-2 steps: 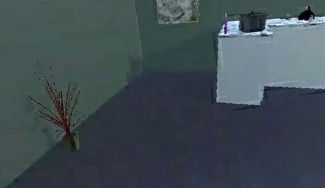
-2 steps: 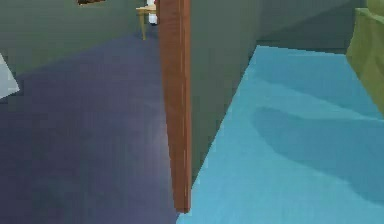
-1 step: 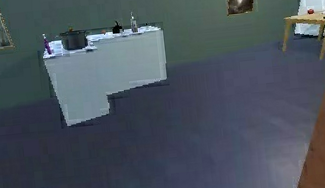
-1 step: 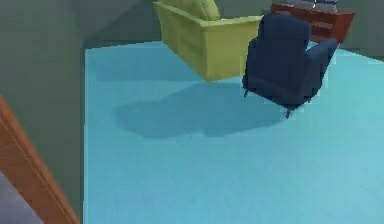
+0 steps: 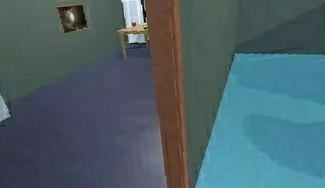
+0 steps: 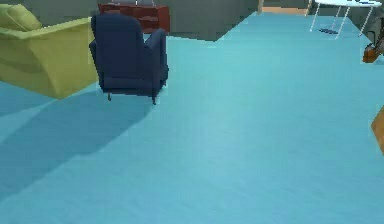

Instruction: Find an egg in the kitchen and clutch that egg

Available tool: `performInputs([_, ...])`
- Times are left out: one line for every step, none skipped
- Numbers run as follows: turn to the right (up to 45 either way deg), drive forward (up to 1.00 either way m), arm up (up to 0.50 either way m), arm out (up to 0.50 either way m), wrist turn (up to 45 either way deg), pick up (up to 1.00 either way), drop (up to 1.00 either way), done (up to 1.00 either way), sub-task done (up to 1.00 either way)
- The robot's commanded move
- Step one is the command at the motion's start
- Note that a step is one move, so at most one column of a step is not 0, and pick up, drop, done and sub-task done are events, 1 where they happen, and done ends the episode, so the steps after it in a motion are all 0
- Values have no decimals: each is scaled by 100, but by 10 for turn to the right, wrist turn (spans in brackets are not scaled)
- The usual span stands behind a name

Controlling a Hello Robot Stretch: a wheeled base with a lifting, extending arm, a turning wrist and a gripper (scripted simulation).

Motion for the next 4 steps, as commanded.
performInputs([0, 25, 0, 0, 0, 0, 0, 0, 0])
performInputs([-450, 0, 0, 0, 0, 0, 0, 0, 0])
performInputs([-60, 0, 0, 0, 0, 0, 0, 0, 0])
performInputs([0, 100, 0, 0, 0, 0, 0, 0, 0])
